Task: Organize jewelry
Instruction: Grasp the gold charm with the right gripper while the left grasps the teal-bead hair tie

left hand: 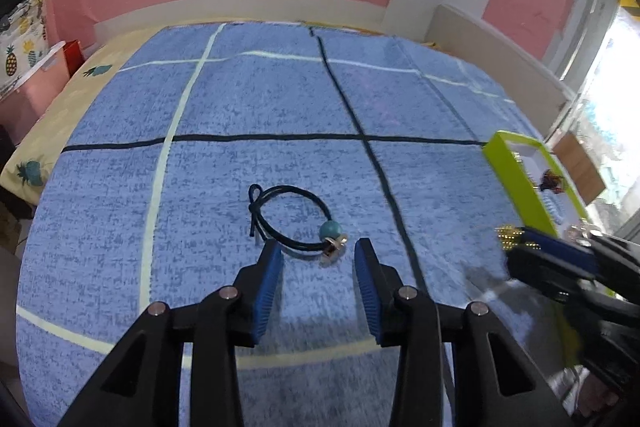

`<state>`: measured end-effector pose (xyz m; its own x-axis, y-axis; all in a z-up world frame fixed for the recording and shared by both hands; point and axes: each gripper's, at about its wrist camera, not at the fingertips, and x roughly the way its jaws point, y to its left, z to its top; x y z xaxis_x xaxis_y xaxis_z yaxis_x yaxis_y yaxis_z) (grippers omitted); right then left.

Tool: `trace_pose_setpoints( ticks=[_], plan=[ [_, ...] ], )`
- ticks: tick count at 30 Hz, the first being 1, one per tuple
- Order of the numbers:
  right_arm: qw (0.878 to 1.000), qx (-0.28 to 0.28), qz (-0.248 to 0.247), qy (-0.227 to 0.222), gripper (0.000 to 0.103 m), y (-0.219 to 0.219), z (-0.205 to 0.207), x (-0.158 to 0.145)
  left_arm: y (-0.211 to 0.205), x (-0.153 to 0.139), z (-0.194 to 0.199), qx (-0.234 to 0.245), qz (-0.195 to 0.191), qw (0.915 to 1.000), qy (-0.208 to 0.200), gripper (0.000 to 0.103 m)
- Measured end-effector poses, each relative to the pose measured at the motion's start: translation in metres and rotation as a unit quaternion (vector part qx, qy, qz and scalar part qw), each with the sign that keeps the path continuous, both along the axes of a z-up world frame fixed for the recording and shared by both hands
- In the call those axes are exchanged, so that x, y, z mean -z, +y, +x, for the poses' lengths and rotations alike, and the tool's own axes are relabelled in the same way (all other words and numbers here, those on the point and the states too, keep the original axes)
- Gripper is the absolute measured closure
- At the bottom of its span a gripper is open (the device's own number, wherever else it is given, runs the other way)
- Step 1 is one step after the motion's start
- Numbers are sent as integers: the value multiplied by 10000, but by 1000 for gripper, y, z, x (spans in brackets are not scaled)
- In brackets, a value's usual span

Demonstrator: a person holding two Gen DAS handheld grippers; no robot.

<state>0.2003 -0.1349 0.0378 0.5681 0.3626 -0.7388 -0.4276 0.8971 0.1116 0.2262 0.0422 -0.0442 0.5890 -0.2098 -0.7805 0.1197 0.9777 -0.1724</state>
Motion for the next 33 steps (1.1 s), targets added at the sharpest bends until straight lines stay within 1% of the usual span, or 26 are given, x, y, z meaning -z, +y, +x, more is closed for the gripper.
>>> trace_pose_setpoints(
  ticks=[1,5,8,10,11,12,13,15,17,20,25,33],
  plan=[
    [10000,8,21,-7,88,-2,-1,-1,-1,2,2,-55,34,10000,52,63],
    [10000,31,86,-6,88,-7,-2,-1,-6,2,7,-183,184,9997,28,63],
    [9999,55,118,-20,88,-11,-5,-3,-11,4,8,-225,358,9991,-49,63],
    [9999,67,127,-33,88,-14,-7,-4,-14,4,8,-222,407,9989,-78,71],
    [9999,77,132,-41,88,-15,-8,-5,-15,4,9,-218,409,9989,-83,80],
    [9998,90,142,-46,88,-16,-8,-5,-16,4,10,-232,407,9989,-90,85],
    [9998,103,149,-49,88,-18,-9,-6,-14,4,10,-256,395,9988,-98,87],
    [9998,118,157,-46,88,-20,-10,-6,-11,4,11,-291,346,9989,-106,94],
    [9998,128,160,-40,88,-21,-10,-5,-7,5,11,-314,301,9990,-110,96],
    [9998,142,170,-22,88,-23,-10,-4,-4,5,10,-331,244,9991,-118,99],
    [9997,155,166,-33,88,-25,-10,-5,2,3,5,-373,139,9992,-82,99],
    [9997,173,162,-34,88,-26,-11,-5,-1,-7,-10,-181,160,9989,-400,100]
  ],
)
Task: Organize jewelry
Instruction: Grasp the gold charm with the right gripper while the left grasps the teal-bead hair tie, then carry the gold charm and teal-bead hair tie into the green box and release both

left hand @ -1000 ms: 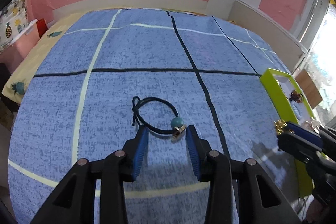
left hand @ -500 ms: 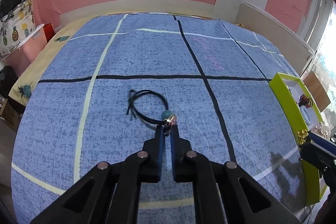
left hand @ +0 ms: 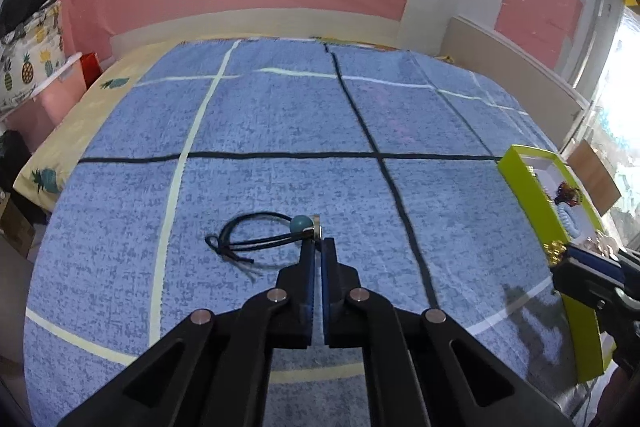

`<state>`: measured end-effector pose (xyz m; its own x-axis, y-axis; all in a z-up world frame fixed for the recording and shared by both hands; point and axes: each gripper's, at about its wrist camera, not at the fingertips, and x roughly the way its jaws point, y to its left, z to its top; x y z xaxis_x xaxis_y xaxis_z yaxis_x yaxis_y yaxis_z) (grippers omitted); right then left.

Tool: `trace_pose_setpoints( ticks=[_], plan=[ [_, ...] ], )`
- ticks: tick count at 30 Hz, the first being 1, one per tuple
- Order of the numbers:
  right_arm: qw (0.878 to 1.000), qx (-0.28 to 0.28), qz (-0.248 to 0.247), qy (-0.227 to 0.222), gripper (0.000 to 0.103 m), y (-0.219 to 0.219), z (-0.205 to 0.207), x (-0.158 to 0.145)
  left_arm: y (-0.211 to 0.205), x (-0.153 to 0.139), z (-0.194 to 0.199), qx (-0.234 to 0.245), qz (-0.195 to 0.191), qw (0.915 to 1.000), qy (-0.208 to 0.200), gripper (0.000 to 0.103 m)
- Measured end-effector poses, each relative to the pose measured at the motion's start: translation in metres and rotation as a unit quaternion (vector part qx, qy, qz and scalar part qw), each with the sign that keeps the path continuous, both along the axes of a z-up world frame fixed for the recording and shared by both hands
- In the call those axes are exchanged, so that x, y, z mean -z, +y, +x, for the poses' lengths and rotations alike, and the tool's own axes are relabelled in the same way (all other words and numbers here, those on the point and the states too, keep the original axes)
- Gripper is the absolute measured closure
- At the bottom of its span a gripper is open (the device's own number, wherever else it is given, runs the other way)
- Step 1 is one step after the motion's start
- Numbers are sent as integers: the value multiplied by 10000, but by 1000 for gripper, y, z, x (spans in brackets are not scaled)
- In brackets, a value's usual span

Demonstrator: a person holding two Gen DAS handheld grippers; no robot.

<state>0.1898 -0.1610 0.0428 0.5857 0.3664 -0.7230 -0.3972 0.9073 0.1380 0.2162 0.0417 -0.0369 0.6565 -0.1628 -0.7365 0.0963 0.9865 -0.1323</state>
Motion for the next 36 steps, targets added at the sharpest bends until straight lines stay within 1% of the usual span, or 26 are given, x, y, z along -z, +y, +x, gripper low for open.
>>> trace_pose_setpoints(
  ticks=[6,11,15,21,29,36],
  plan=[
    [10000,54,-4,-84,88,-4,-6,-7,-5,-20,-19,231,-122,9992,-288,100],
    [9996,188,-1,-205,88,-17,-18,-18,-15,-39,-39,518,-193,9971,-526,100],
    [9990,321,-35,-316,88,-29,-28,-28,-29,-57,-53,814,-248,9936,-739,100],
    [9969,605,-93,-487,88,-56,-47,-44,-61,-81,-64,1300,-248,9857,-1039,100],
    [9916,1120,-173,-626,88,-103,-65,-60,-109,-93,-65,1850,-373,9752,-1153,100],
    [9887,1360,-186,-598,88,-136,-59,-62,-141,-93,-58,2125,-377,9701,-1114,100]
  ],
)
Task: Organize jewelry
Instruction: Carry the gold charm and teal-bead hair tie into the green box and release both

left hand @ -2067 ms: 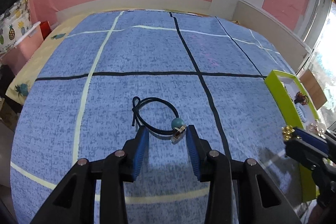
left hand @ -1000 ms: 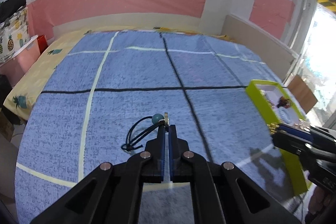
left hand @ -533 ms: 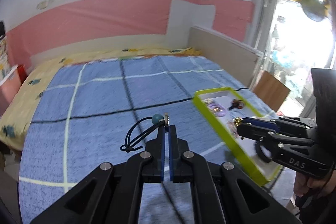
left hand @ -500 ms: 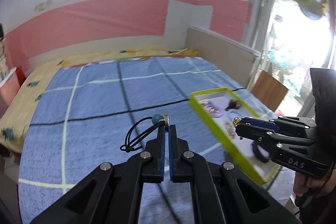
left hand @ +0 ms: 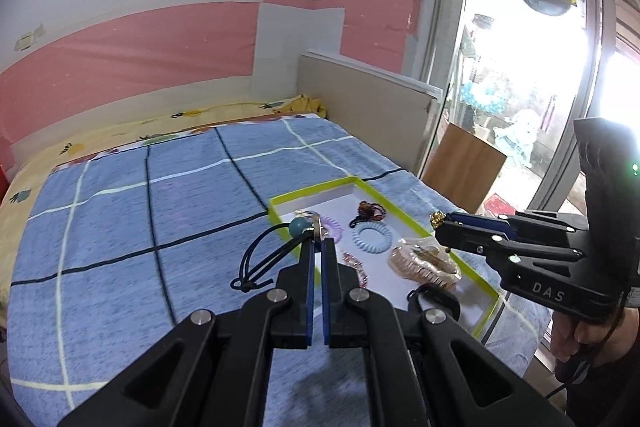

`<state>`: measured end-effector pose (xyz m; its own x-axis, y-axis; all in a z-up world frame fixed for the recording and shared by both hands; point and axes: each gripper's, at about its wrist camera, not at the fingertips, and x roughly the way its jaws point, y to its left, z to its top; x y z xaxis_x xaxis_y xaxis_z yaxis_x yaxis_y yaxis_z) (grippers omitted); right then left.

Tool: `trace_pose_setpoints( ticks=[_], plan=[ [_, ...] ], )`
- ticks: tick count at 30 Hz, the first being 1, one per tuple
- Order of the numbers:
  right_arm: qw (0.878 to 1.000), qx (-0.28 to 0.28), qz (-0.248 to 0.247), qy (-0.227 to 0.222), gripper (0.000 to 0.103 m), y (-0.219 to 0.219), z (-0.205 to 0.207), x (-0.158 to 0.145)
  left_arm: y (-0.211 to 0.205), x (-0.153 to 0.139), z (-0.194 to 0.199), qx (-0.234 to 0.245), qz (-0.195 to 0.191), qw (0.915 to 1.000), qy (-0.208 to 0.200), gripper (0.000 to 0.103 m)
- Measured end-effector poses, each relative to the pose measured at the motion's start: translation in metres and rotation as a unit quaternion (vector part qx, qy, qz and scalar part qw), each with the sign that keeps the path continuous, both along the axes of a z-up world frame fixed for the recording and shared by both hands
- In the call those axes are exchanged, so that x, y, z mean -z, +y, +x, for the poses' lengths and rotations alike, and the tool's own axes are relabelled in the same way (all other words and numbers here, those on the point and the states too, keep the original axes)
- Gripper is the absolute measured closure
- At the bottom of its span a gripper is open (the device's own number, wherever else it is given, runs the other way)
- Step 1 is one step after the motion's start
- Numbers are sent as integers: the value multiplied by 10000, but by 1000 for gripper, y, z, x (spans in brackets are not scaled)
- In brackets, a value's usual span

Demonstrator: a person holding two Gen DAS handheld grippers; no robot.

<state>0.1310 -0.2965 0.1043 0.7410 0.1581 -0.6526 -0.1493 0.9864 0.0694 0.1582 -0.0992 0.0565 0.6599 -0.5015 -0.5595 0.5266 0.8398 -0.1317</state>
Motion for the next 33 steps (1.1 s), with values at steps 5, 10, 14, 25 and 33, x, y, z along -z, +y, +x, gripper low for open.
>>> trace_pose_setpoints(
  ticks=[5,10,14,25,33],
  plan=[
    [9999,72,4,107,88,-18,16,7,-20,4,11,133,50,9999,64,100],
    [9996,100,38,257,88,-33,34,17,-39,12,27,244,102,9995,186,100],
    [9991,131,54,396,88,-43,51,26,-56,21,42,339,161,9989,292,100],
    [9965,71,84,827,88,-56,85,57,-85,53,68,489,309,9962,645,100],
    [9941,80,61,1082,88,-60,96,72,-92,74,82,492,429,9931,974,100]
  ],
)
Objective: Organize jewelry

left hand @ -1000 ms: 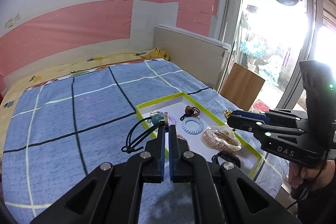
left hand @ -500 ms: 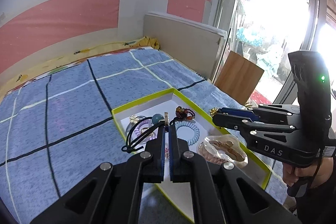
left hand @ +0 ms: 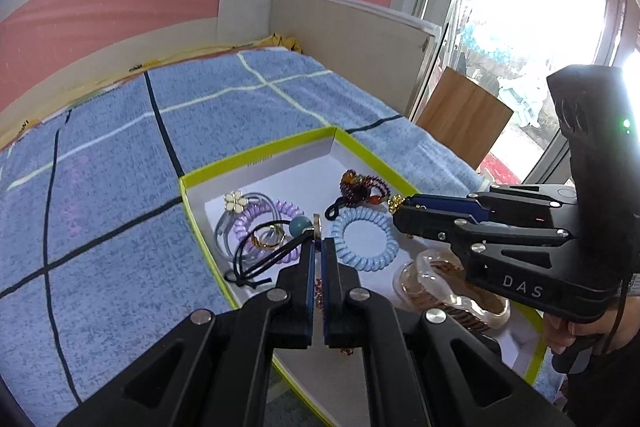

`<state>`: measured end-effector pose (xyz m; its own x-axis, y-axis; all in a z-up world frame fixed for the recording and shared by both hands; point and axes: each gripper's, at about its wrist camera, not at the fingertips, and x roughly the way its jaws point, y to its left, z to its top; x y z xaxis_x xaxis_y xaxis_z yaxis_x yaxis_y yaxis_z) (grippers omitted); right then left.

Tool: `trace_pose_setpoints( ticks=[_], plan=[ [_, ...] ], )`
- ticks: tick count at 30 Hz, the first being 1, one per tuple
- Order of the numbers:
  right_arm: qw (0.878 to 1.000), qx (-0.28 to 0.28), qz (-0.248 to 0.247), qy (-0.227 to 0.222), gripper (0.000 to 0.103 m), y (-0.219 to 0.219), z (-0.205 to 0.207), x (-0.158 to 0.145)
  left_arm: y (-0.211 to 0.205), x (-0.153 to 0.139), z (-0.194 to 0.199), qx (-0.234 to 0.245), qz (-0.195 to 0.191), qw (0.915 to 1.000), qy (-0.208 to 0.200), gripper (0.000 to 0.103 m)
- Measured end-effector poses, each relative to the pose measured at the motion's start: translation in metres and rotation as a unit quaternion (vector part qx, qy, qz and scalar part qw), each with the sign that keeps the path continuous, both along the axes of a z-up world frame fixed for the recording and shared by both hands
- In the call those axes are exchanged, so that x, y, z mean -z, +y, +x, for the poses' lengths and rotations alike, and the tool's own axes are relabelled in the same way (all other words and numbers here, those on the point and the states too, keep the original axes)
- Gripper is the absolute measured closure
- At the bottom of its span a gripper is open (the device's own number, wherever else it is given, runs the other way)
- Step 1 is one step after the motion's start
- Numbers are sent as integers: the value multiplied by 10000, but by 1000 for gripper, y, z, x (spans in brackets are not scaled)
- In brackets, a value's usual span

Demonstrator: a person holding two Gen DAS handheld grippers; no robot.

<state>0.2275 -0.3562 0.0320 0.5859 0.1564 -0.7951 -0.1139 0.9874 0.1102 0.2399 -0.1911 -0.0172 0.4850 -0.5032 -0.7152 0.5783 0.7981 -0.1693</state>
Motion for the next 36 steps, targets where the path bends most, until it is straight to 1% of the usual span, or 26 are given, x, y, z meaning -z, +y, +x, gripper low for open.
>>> trace_pose_setpoints(
  ticks=[8,16,17,19,21,29,33,36],
  plan=[
    [9999,-9,-56,147,87,2,3,4,-3,10,7,14,33,9996,265,100],
    [9999,22,-73,90,86,2,-1,-1,2,8,6,2,-22,9994,341,99],
    [10000,29,-47,50,86,1,-3,-4,2,8,5,18,-39,9994,338,99],
    [10000,32,-32,-8,85,0,-6,-8,4,5,2,36,-74,9995,318,95],
    [10000,49,-24,-75,85,0,-10,-12,5,3,1,41,-105,9994,321,83],
    [9994,87,54,-325,83,2,-30,-27,18,-6,-13,-55,-165,9996,234,82],
    [9989,70,60,-459,77,5,-44,-36,29,-15,-28,-122,-227,9996,97,83],
    [9985,47,49,-548,77,9,-56,-43,41,-22,-41,-227,-269,9994,-24,82]
  ],
)
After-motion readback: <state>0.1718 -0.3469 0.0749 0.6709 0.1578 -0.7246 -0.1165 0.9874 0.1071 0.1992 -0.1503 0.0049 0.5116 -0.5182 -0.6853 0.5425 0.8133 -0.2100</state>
